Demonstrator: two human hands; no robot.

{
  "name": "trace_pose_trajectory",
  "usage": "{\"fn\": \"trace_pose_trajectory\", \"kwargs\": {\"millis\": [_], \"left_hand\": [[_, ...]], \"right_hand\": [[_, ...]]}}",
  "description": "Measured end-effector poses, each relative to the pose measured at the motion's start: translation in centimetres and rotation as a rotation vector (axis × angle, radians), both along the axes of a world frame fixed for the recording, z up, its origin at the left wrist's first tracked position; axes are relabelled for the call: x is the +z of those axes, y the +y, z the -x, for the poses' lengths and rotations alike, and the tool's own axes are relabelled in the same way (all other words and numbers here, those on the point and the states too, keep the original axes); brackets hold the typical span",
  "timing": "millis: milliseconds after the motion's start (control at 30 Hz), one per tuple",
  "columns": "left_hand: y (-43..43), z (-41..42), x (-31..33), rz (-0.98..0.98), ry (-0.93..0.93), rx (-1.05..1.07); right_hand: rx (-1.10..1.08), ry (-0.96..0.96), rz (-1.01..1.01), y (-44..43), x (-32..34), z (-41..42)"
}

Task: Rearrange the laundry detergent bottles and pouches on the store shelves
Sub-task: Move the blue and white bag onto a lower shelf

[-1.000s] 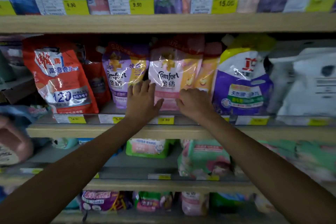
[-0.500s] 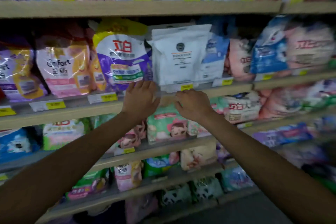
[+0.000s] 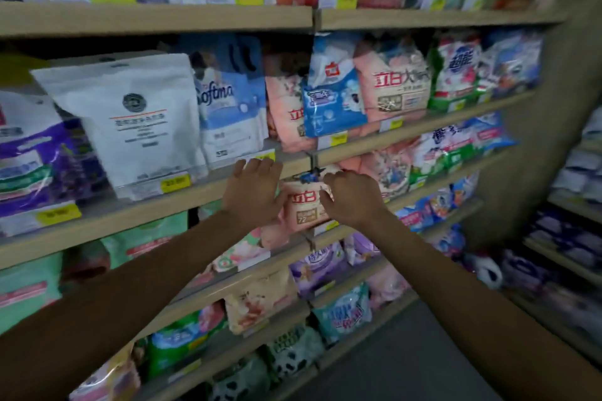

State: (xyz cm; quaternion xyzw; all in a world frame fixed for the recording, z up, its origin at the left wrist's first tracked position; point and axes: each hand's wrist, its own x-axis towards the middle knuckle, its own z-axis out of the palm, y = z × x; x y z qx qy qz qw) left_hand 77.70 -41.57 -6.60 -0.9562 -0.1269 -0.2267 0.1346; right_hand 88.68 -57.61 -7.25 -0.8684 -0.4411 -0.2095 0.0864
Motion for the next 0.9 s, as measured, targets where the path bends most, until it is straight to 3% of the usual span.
{"fn": "trace_pose_trajectory", "kwargs": {"millis": [400, 667, 767, 900], "left_hand": [[1.9, -16.9, 3.2, 0.078, -0.176, 0.097], [3.0, -21.2, 4.4, 0.145, -0.243, 0.185], [3.5, -22.6, 4.7, 0.328, -0.250, 0.241], [3.0, -24.3, 4.3, 0.885, -0.376, 0.097]], "right_hand": [[-0.072, -0.080, 0.062, -1.2, 4.6, -18.8], [-0.045, 0.118, -0.096, 1.9, 5.1, -27.2], [0.100, 0.361, -0.225, 4.3, 5.1, -29.3], [0.525, 0.756, -0.433, 6.5, 4.9, -30.7]]}}
